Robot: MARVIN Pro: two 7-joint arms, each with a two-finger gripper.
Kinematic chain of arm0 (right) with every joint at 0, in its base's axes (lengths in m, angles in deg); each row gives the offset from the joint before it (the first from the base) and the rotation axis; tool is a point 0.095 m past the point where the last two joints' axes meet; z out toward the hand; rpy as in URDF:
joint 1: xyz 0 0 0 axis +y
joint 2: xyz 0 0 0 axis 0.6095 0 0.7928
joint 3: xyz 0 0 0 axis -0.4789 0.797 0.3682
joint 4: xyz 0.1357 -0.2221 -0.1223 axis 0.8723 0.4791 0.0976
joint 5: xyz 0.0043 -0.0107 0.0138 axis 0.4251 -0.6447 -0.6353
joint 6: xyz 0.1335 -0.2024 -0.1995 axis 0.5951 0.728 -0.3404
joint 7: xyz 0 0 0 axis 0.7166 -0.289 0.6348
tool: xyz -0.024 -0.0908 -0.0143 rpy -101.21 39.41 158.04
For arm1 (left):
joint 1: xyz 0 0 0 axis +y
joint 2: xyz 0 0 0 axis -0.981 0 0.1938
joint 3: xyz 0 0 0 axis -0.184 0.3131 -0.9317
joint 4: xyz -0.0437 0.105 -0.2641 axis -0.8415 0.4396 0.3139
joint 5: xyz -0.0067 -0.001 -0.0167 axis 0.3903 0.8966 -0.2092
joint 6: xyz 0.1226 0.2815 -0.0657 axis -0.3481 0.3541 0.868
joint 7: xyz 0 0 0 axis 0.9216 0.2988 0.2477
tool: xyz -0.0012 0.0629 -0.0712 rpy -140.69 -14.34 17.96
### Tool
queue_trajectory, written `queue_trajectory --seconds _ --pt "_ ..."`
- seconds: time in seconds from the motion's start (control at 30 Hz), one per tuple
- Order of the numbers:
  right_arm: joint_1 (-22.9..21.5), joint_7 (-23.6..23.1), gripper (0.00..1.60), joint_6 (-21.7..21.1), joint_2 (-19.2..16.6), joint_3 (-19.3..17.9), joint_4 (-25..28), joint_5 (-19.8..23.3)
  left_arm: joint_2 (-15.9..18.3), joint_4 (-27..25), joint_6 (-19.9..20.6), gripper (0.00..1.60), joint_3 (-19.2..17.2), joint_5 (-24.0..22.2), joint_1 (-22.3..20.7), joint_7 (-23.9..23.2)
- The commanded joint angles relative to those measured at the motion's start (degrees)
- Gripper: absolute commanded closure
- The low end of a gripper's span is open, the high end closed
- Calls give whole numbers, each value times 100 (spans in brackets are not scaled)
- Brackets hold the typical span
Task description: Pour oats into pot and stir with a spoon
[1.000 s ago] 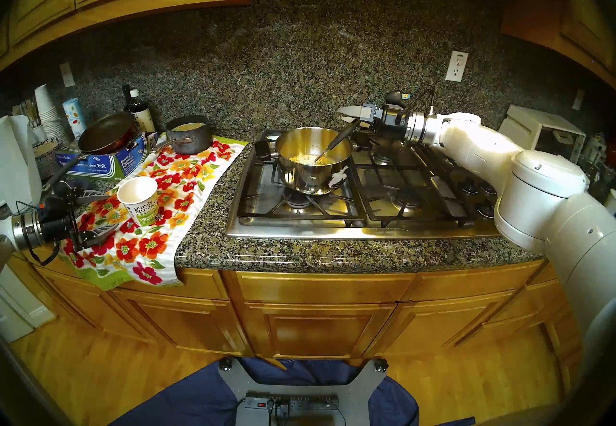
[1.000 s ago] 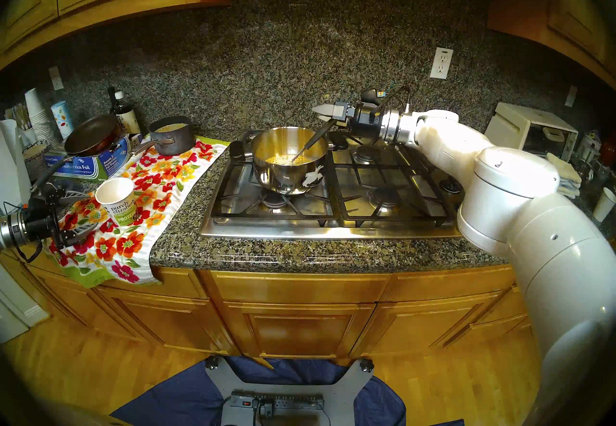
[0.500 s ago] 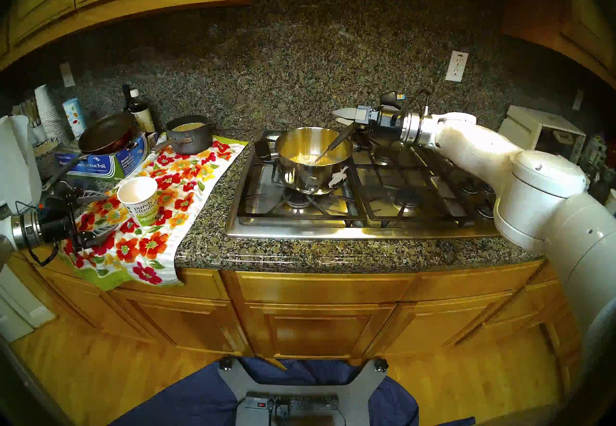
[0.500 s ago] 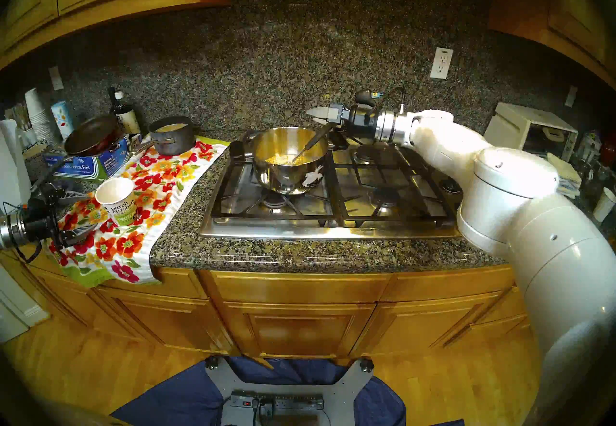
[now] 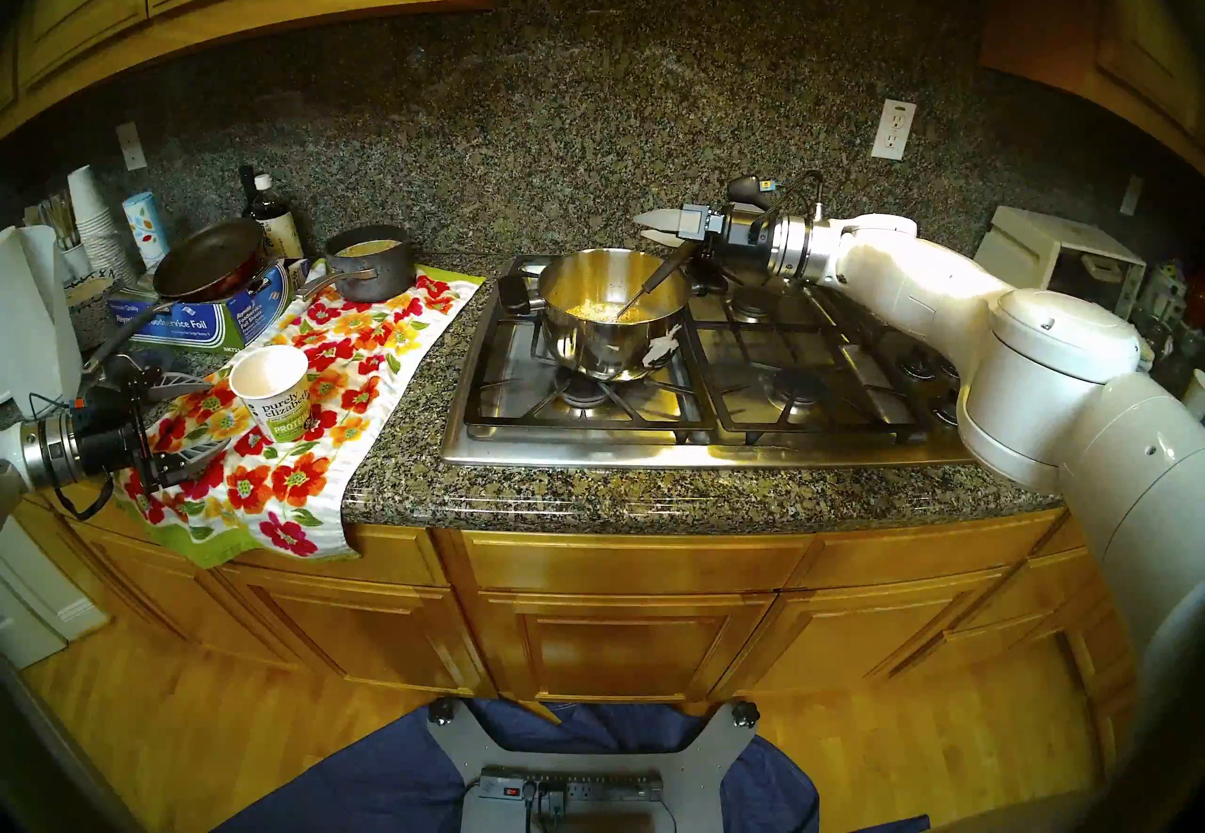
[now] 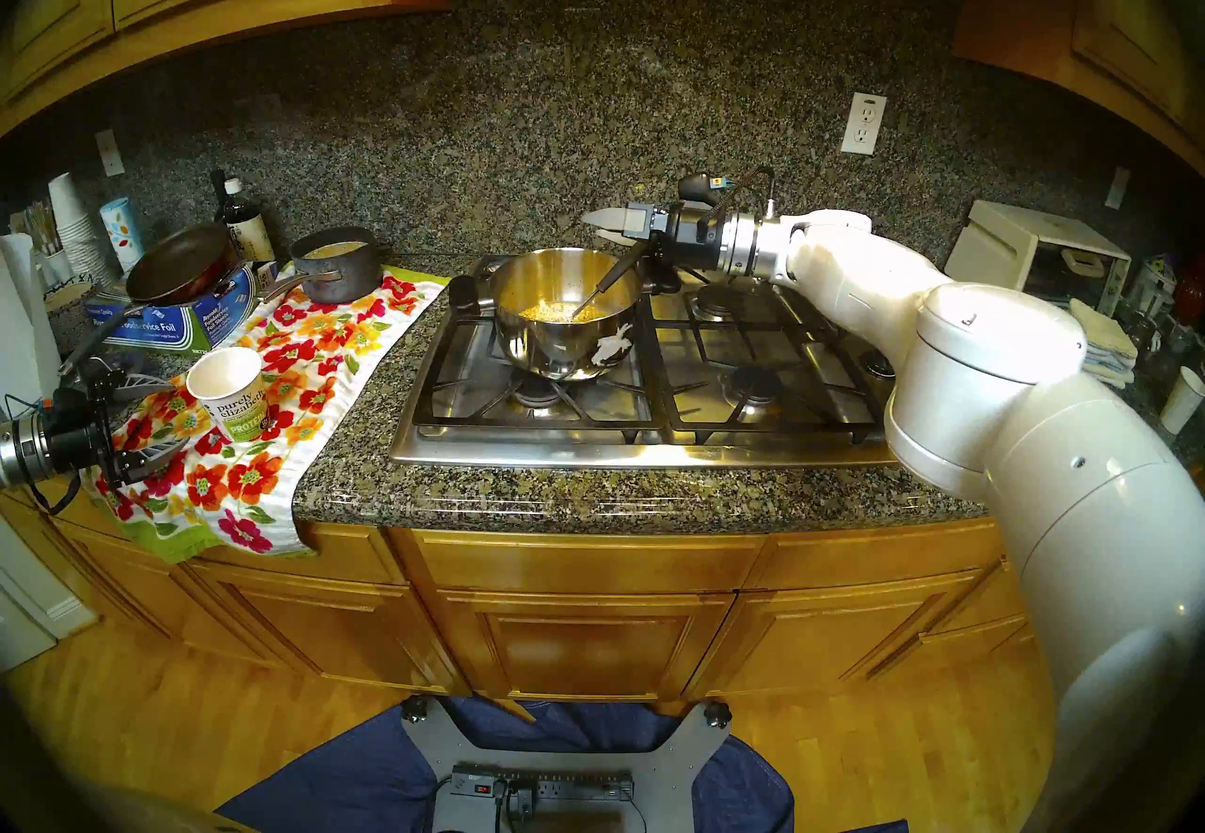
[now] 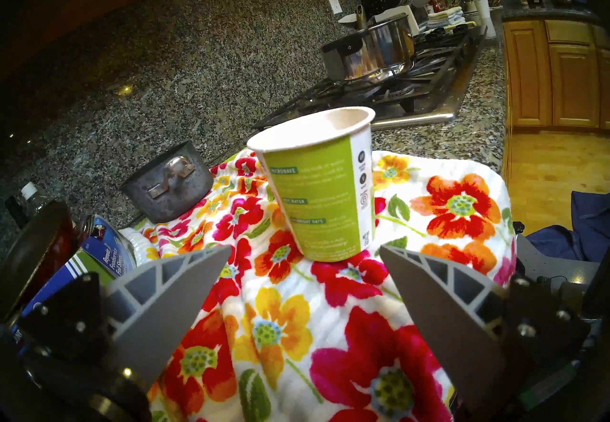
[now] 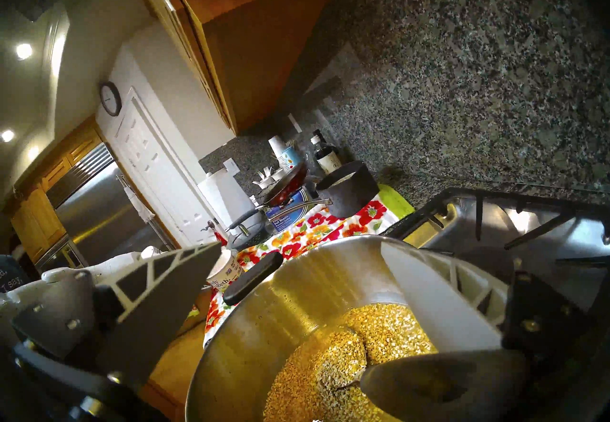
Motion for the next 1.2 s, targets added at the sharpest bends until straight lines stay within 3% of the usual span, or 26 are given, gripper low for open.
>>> queue_trajectory --seconds 0.0,0.53,1.17 --pt "-349 87 0 -51 121 -99 -37 64 87 -5 -14 0 -241 -102 21 -547" --pt "-602 344 0 -172 471 -239 -82 112 66 -16 4 0 -301 -80 51 -570" --pt "-532 -98 0 -389 610 -243 -63 54 47 -34 43 0 -462 -101 175 -639"
